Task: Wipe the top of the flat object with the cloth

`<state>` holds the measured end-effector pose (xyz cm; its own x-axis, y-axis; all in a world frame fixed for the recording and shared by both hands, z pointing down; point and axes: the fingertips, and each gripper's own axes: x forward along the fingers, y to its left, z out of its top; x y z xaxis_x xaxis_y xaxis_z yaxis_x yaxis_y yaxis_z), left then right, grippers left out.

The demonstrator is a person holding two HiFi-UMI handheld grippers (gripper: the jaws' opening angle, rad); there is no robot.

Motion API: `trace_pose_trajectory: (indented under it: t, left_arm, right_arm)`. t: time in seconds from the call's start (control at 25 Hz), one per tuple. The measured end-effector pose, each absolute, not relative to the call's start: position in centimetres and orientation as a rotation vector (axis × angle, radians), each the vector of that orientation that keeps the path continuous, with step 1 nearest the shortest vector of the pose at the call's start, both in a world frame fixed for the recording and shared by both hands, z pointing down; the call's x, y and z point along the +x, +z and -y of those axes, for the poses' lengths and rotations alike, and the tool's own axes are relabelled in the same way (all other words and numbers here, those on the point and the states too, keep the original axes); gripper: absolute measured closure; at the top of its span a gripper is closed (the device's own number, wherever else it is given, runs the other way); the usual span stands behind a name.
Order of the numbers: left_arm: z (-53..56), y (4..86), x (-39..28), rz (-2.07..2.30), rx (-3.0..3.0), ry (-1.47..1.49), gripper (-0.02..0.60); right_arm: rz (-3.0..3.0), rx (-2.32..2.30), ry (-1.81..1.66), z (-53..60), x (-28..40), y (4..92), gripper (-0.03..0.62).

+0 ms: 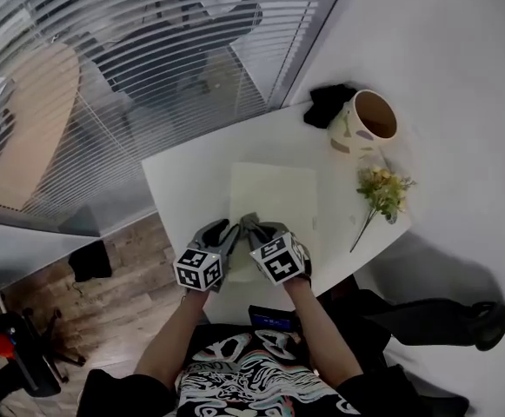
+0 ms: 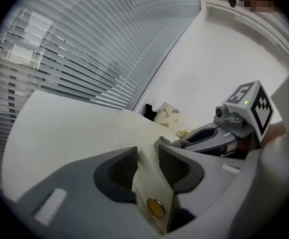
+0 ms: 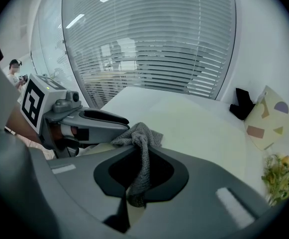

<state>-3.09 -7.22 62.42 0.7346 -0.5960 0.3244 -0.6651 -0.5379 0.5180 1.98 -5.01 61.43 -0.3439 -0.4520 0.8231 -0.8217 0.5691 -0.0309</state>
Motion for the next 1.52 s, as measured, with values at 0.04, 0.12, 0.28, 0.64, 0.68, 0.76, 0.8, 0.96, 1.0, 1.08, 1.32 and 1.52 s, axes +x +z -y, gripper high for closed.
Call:
trace_pose_trajectory:
  t: [0.04, 0.12, 0.28, 0.64, 0.68, 0.76, 0.8, 0.96, 1.0, 1.08, 1.32, 1.52]
  left_arm:
    - [7.2, 62.4, -3.1, 0.947, 2.304, 0.143, 0.391]
    - [7.1, 62.4, -3.1, 0.941, 2.302, 0.144, 0.393]
    - [7.2, 62.5, -3.1, 0.932, 2.303, 0.145, 0.393]
    - [7.0, 62.4, -3.0, 0.925, 2.305, 0.144, 0.394]
    - [7.0, 62.5, -3.0, 0.925, 2.306, 0.144, 0.396]
    - [7.0, 62.6, -3.0, 0.923, 2.305, 0.145, 0.396]
    - [7.0, 62.6, -3.0, 0.922, 2.304, 0.144, 0.395]
    - [6.9, 62.6, -3.0, 0.916, 2.304, 0.143, 0.395]
    - [6.9, 62.5, -3.0, 0.915, 2.306, 0.143, 0.395]
    - [6.9, 62.5, -3.1, 0.913, 2.307, 0.143, 0.396]
    - [6.8, 62.5, -3.0, 0.907, 2.309, 0.141, 0.396]
    - [6.8, 62.4, -3.1, 0.905, 2.310, 0.138, 0.396]
  right_arm:
    - [1.984, 1.020, 0.577, 5.1, 2.0, 61.4, 0.574]
    - [1.979, 1.024, 0.580, 5.2, 2.0, 61.4, 0.574]
    - [1.977, 1.026, 0.571, 5.8, 1.9, 61.4, 0.574]
    - [1.979, 1.021, 0.541, 6.5, 1.8, 61.4, 0.574]
    - [1.979, 1.019, 0.538, 6.7, 1.8, 61.4, 0.574]
    - [1.977, 1.012, 0.533, 6.9, 1.7, 61.5, 0.574]
    - [1.976, 1.009, 0.532, 7.0, 1.7, 61.5, 0.574]
    - [1.981, 1.003, 0.527, 7.5, 1.6, 61.5, 0.574]
    - [1.981, 1.004, 0.525, 7.7, 1.6, 61.5, 0.574]
    - [1.981, 1.004, 0.524, 8.0, 1.5, 61.4, 0.574]
    - [1.984, 1.002, 0.513, 9.0, 1.4, 61.4, 0.574]
    - [1.990, 1.007, 0.532, 10.1, 1.3, 61.4, 0.574]
